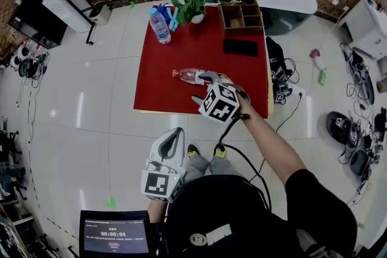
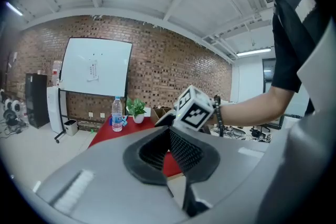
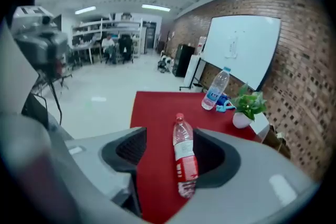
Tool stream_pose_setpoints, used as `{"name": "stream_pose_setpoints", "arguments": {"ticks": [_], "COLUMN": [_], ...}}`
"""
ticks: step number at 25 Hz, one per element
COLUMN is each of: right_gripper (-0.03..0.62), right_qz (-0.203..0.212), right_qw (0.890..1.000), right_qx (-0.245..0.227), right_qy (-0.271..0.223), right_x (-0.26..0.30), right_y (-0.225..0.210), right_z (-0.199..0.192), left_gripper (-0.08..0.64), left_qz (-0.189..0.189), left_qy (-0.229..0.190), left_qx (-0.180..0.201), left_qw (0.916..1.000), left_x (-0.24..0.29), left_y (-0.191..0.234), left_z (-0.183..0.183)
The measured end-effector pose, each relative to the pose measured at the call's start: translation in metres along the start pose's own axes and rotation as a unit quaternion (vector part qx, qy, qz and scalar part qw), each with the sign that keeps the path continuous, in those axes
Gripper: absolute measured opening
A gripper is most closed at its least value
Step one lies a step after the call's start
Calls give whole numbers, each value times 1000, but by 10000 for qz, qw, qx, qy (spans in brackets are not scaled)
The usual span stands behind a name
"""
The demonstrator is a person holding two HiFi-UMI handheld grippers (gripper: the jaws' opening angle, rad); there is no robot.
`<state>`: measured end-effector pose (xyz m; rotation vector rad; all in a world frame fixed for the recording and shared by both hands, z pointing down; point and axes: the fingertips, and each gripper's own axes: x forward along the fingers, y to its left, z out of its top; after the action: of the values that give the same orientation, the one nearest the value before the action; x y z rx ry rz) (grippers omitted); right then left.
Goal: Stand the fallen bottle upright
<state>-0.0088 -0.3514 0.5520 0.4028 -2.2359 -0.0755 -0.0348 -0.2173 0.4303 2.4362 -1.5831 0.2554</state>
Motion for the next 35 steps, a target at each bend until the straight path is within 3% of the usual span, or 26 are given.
{"name": "stream_pose_setpoints", "arguments": {"ticks": [3, 7, 9, 14, 16, 18, 21, 23, 25, 28, 35], "right_gripper": [265, 265, 269, 270, 270, 270, 270, 270, 270, 268, 268], "right_qz": [11, -3, -79, 186, 277, 245, -88, -176, -290, -467, -566], "right_qw": [9925, 9627, 9498, 9372, 9436, 9596, 9849, 9960, 9978, 9906, 9817], "right_qx": [-730, -1643, -1875, -2017, -1844, -1454, -676, -67, 553, 1209, 1596], "right_qy": [985, 2149, 2504, 2840, 2734, 2397, 1589, 871, 237, -430, -876], "right_x": [67, 131, 145, 155, 151, 139, 106, 84, 63, 39, 48], "right_y": [-16, -28, -36, -38, -37, -45, -73, -90, -107, -125, -134], "right_z": [0, -35, -46, -28, -24, -12, 21, 43, 53, 48, 37], "left_gripper": [5, 5, 5, 5, 5, 5, 5, 5, 5, 5, 5], "left_qz": [63, 343, 479, 671, 629, 560, 456, 396, 325, 250, 263], "left_qy": [-32, -109, -133, -116, -128, -145, -169, -173, -185, -168, -16], "left_qx": [6, -154, -274, -472, -500, -474, -379, -324, -250, -129, -1], "left_qw": [10000, 9992, 9984, 9966, 9967, 9972, 9981, 9985, 9990, 9995, 9997], "left_x": [-12, -26, -33, -49, -48, -44, -35, -29, -25, -21, -11], "left_y": [23, 46, 58, 101, 103, 102, 100, 95, 88, 73, 72], "left_z": [1, -12, -13, -17, -13, -8, -3, 0, 3, 3, 10]}}
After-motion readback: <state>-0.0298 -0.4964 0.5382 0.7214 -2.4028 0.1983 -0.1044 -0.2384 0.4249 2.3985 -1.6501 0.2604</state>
